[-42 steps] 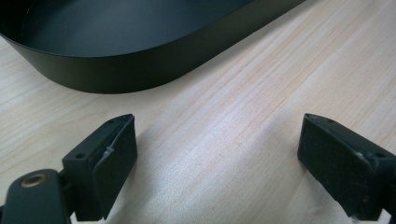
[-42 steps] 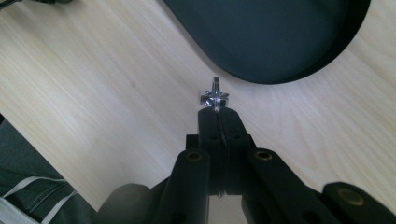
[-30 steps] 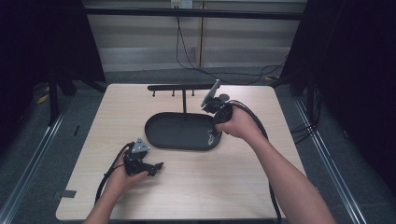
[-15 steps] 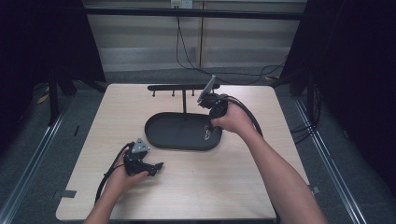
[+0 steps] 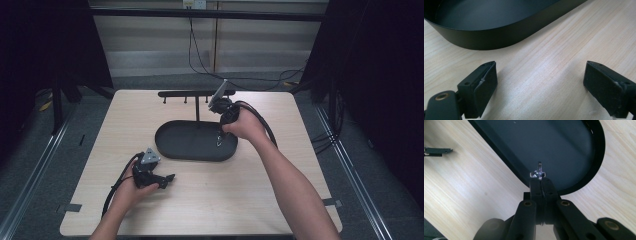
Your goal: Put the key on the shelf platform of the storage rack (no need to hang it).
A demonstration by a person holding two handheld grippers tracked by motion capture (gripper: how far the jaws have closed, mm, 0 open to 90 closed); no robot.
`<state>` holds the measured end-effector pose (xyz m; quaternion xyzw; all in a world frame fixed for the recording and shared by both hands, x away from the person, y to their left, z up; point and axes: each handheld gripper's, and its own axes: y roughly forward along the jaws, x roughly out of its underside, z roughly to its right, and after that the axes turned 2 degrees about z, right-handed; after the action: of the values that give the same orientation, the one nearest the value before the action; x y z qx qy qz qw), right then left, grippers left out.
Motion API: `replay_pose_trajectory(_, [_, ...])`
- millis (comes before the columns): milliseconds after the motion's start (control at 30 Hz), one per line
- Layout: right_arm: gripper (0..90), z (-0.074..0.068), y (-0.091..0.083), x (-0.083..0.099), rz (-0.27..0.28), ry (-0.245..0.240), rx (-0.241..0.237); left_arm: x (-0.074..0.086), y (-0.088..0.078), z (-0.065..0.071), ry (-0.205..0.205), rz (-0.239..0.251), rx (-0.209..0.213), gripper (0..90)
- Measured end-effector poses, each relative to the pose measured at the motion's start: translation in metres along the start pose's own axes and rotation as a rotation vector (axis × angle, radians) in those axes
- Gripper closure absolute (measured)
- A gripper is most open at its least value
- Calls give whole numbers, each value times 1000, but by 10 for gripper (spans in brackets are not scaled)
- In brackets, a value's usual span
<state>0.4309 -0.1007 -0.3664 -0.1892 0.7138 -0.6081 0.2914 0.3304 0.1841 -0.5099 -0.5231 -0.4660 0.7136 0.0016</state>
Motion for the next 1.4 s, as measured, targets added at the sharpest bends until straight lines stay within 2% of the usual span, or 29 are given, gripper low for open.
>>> replay_pose_trajectory(200, [896, 4, 5, -4, 12, 15, 2, 0, 0, 0, 0, 0, 1, 116])
replay_pose_trajectory(600, [896, 5, 17, -8, 20, 15, 7, 0, 0, 0, 0, 0, 1, 116])
replay_pose_trajectory(900, [895, 7, 29, -7, 15, 33, 1, 0, 0, 0, 0, 0, 1, 116])
replay_pose_trajectory(1400, [893, 10, 44, -5, 0, 32, 17, 0, 0, 0, 1, 2, -3, 116])
